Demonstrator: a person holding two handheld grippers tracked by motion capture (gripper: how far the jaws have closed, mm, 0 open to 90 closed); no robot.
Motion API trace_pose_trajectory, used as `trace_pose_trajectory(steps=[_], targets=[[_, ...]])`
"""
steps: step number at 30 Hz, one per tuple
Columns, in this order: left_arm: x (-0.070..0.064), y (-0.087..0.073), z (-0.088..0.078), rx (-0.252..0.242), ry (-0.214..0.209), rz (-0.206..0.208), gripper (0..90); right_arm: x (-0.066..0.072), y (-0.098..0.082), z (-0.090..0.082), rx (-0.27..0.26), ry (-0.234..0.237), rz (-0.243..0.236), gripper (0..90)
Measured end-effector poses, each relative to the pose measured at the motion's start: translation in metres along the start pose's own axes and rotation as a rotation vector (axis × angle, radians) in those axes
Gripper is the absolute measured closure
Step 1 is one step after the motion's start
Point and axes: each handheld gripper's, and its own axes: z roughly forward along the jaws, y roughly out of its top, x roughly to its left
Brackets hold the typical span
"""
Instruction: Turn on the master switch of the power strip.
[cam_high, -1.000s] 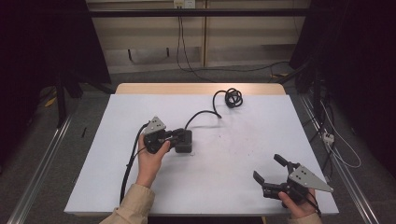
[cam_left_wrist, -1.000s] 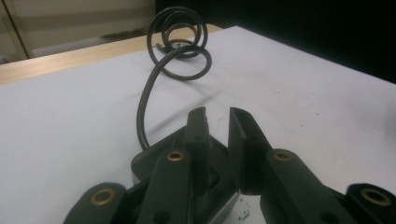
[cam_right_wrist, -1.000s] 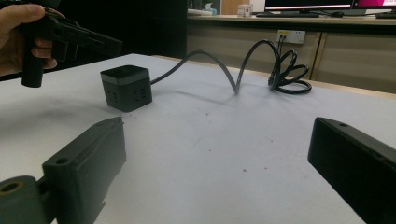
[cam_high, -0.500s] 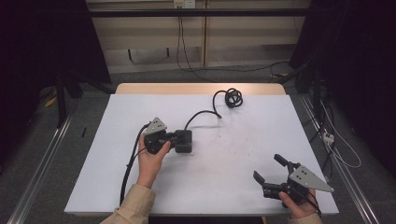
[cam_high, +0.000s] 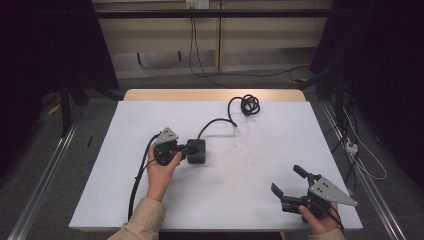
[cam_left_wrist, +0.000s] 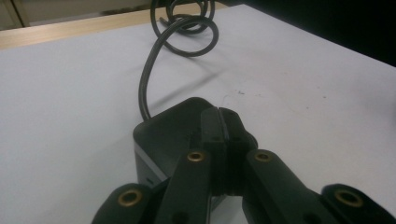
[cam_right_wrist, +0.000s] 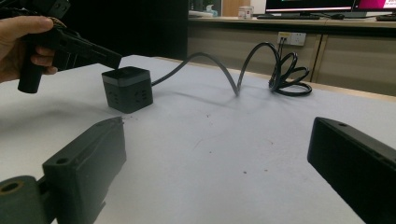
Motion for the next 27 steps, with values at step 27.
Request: trace_pose_trajectory(steps=[27], targets=[[-0.0018, 0.0001, 0.0016, -0.002, 0.003, -0.002, 90.0, -0.0004, 0.0008, -0.0001, -0.003, -0.004, -0.002, 3.9]])
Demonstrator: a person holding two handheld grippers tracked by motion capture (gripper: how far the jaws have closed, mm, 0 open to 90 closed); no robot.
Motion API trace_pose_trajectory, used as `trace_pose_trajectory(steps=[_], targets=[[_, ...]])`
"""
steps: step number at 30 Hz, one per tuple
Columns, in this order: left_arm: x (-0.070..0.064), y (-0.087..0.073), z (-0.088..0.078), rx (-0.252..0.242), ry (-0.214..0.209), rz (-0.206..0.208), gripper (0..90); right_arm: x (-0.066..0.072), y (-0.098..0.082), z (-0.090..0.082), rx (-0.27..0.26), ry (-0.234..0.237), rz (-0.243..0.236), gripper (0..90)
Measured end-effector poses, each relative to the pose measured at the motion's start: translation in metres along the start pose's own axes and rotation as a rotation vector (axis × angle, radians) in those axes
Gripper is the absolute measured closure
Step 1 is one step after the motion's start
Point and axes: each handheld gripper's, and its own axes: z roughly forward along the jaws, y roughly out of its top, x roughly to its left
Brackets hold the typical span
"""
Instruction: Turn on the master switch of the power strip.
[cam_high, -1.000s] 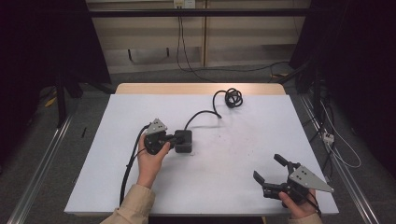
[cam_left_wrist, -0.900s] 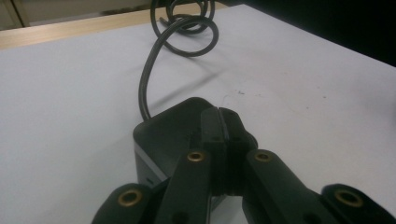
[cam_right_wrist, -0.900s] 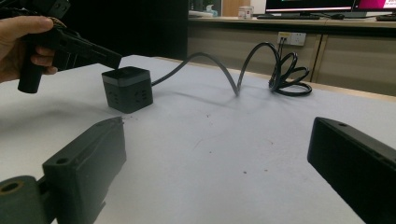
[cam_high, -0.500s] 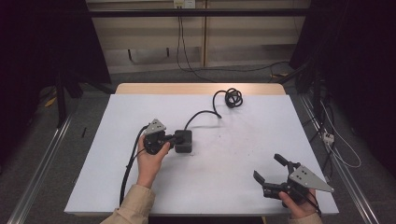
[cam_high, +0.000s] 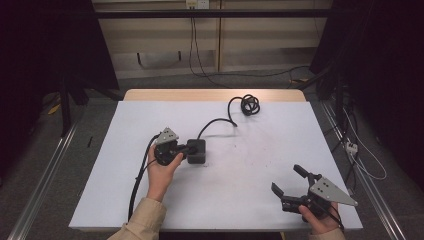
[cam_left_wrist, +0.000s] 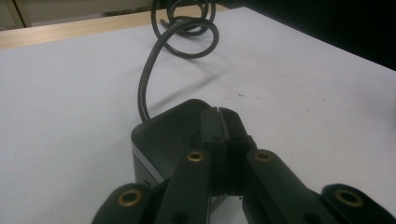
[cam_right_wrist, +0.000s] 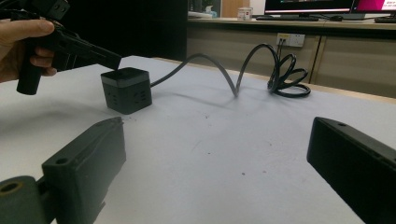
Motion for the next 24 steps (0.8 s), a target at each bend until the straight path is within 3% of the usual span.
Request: trace_pose_trajectory(steps=[24], targets=[[-0.0019, -0.001, 0.004, 0.009, 0.017, 0.025, 90.0, 0.0001, 0.0, -0.0005, -0.001, 0.002, 0.0, 4.1]])
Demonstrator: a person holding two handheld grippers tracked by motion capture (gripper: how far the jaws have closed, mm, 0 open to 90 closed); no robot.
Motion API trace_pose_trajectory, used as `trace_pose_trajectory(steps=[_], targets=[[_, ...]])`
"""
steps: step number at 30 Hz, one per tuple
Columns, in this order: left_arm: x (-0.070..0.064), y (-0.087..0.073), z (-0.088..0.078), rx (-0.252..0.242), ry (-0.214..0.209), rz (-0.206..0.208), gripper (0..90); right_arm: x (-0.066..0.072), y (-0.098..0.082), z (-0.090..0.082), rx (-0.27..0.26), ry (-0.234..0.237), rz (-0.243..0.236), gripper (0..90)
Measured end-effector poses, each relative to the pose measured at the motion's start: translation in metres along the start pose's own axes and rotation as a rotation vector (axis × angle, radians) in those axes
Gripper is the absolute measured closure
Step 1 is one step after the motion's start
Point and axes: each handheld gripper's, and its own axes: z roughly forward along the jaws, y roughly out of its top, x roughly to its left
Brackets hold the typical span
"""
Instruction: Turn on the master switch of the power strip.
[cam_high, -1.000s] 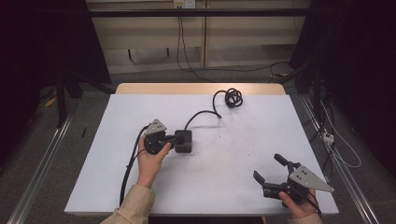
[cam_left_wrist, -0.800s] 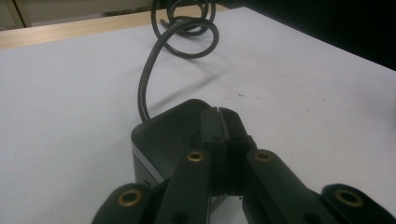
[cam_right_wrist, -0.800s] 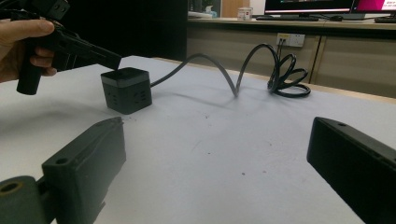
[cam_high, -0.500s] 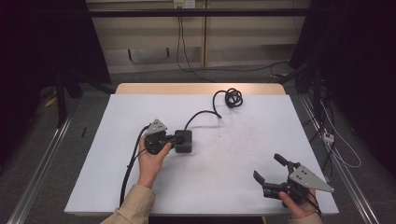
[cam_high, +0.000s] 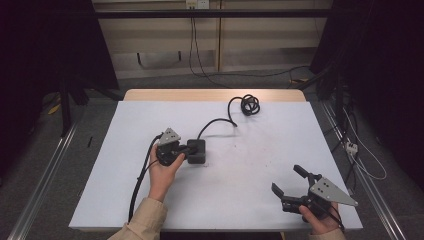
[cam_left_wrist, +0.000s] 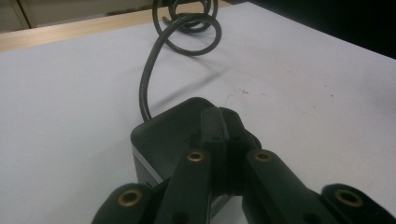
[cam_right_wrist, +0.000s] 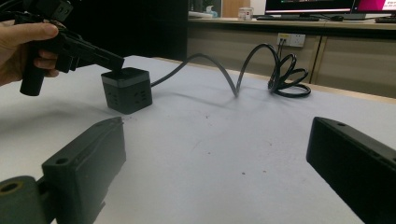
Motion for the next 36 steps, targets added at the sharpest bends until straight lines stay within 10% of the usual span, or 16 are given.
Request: trace_pose_trajectory(steps=[36], targets=[[-0.0005, -0.0031, 0.0012, -0.01, 0.004, 0.001, 90.0, 0.0006, 0.0005, -0.0012, -0.002, -0.001, -0.007, 4.4]])
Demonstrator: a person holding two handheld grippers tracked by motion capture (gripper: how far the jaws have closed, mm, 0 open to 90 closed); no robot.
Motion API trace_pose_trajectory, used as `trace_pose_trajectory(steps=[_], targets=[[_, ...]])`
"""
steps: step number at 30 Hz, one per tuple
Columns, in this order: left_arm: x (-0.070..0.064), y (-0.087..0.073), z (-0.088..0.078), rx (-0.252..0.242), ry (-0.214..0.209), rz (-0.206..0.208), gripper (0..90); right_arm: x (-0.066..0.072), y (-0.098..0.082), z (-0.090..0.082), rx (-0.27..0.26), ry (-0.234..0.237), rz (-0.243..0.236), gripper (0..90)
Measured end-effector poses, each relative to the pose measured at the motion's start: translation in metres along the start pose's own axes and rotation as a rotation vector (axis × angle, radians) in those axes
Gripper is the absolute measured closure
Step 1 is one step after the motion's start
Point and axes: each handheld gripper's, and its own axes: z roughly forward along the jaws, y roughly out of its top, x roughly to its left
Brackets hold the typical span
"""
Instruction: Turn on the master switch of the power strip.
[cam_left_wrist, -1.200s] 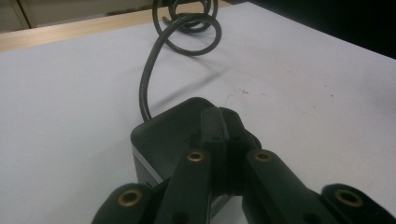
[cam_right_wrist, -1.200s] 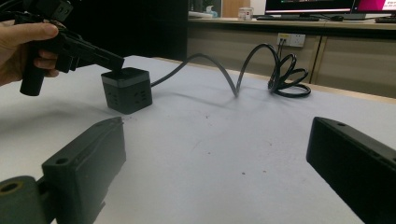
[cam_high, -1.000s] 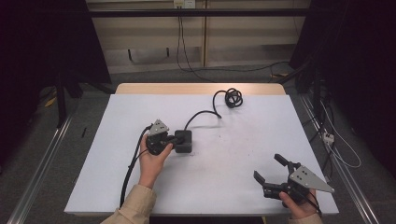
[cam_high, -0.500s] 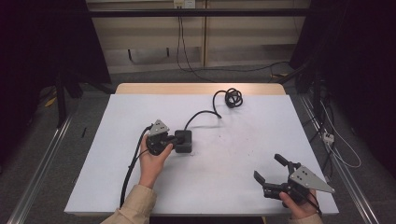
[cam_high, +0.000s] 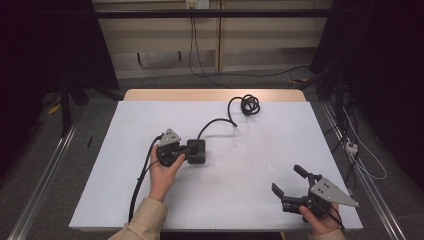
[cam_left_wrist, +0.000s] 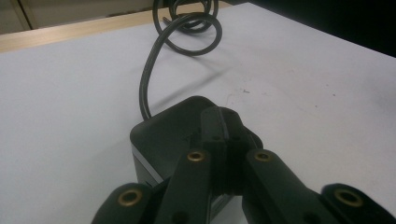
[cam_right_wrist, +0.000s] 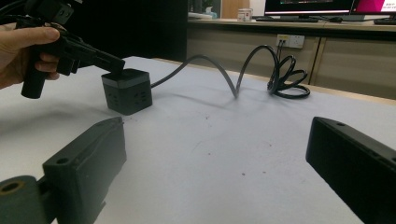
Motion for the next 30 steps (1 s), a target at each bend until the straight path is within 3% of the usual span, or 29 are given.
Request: trace_pose_trajectory(steps=[28, 30], targets=[[-0.0029, 0.0004, 0.0005, 0.004, 0.022, 0.033, 90.0, -0.0001, 0.0004, -0.0002, -0.004, -0.004, 0.004, 4.3], [-0.0032, 0.0004, 0.001, 0.007, 0.007, 0.036, 90.0, -0.0003, 0.0005, -0.0003, -0.006, -0.003, 0.005, 4.3]])
